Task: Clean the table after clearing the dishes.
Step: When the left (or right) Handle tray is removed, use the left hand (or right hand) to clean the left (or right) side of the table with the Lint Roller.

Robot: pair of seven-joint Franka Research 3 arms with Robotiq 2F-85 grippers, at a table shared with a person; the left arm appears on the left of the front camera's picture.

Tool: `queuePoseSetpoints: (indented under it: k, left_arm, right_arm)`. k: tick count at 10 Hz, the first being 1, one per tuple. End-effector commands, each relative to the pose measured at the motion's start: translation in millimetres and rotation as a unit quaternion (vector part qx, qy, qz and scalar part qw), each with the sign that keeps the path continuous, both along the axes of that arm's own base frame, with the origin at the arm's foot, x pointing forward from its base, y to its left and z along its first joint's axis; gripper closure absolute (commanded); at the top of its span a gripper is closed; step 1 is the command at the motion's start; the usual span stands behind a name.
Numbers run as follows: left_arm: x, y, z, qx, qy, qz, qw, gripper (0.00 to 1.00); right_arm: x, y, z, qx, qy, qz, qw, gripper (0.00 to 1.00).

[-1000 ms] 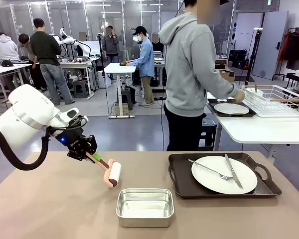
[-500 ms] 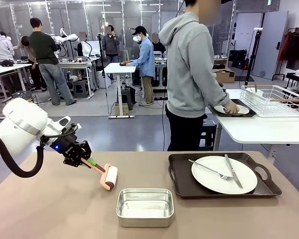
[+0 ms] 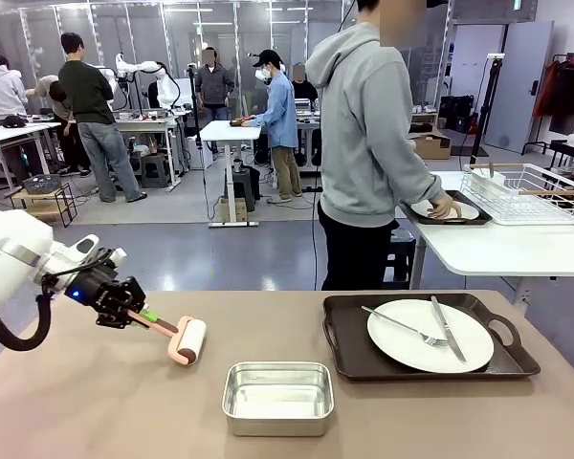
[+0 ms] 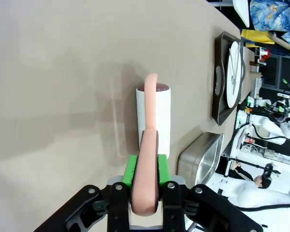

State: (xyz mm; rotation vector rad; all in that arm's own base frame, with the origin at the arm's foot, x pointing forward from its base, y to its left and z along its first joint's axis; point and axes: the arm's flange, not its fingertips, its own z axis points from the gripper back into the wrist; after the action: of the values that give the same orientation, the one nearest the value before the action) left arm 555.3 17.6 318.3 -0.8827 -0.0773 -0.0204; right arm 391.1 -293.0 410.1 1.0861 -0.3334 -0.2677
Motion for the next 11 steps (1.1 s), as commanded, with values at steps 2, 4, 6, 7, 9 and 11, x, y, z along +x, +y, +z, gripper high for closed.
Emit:
queuePoseSetpoints:
  k: [2,4,6,7,9,11]
  left_arm:
    - [3.4,52.9,-25.2,0.063,-0.011,-0.021,0.998,0.79]
    - [0.0,89.5,-22.8,0.092,-0.025,-0.012,0.995,0.79]
    - [-3.2,128.8,-19.9,0.154,-0.01,0.01,0.988,0.79]
    - [-4.9,141.5,-17.7,0.181,-0.006,0.02,0.983,0.79]
    - [-8.0,157.4,-8.7,0.277,0.01,0.031,0.96,0.79]
    - [-13.8,169.2,9.0,0.309,0.004,0.048,0.95,0.79]
  right_arm:
    - [-0.5,0.9,2.5,-0.001,-0.003,0.0,1.0,0.0]
    - [-0.5,0.9,2.5,-0.001,-0.003,0.0,1.0,0.0]
    - [-0.5,0.9,2.5,-0.001,-0.003,0.0,1.0,0.0]
    - [-0.5,0.9,2.5,-0.001,-0.003,0.0,1.0,0.0]
    - [-0.5,0.9,2.5,-0.001,-0.003,0.0,1.0,0.0]
    - [-0.5,0.9,2.5,-0.001,-0.003,0.0,1.0,0.0]
